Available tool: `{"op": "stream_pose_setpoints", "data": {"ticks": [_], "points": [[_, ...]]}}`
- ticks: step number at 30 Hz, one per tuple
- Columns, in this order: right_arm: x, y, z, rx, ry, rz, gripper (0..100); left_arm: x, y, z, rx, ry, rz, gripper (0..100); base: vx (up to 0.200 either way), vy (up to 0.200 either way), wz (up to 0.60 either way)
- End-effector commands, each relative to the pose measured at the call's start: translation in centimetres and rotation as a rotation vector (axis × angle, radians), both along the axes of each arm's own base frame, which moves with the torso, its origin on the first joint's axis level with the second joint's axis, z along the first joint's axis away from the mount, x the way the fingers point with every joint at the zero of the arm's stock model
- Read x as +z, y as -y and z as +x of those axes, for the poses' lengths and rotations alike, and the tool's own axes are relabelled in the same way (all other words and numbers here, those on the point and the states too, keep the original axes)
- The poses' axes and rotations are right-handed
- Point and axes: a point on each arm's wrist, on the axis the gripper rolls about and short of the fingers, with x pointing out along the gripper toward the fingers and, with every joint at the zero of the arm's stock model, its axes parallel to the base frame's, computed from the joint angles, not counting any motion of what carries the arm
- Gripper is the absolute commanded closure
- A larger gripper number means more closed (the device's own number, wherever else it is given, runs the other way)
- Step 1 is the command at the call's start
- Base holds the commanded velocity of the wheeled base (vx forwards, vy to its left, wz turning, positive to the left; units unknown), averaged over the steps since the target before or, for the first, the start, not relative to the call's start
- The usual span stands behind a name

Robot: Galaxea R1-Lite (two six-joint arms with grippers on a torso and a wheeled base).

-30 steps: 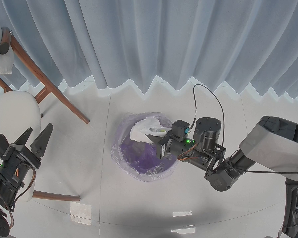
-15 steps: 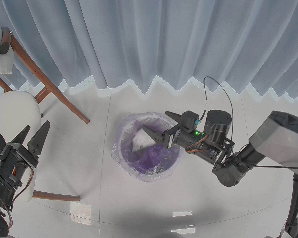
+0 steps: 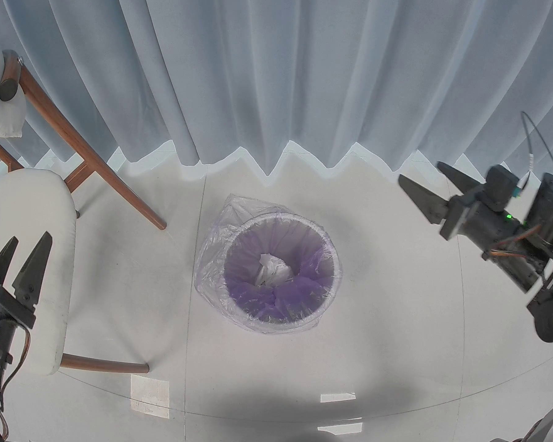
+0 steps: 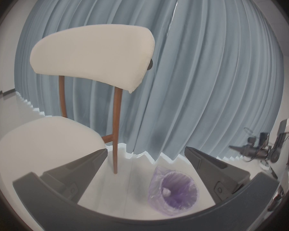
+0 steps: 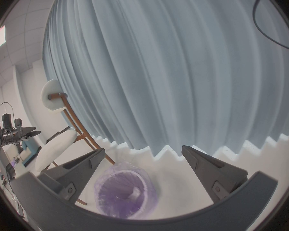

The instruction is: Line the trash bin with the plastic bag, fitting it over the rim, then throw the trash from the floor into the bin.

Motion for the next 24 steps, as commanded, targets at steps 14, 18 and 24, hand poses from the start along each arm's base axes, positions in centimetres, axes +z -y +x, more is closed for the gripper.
{"op": "stream_pose_setpoints", "data": {"ticks": [14, 18, 24], "points": [[-11.8, 10.9, -27.8, -0.533, -0.195, -0.104, 0, -9.5, -2.2, -11.2, 0.082, -0.300, 0.263, 0, 0.000, 0.000, 0.00], [-11.8, 11.0, -27.5, -0.580, -0.131, -0.063, 0, -9.5, -2.2, -11.2, 0.103, -0.299, 0.241, 0, 0.000, 0.000, 0.00], [-11.8, 11.0, -27.5, -0.575, -0.132, -0.075, 0, -9.6, -2.2, -11.4, 0.280, -0.308, 0.133, 0, 0.000, 0.000, 0.00]]}}
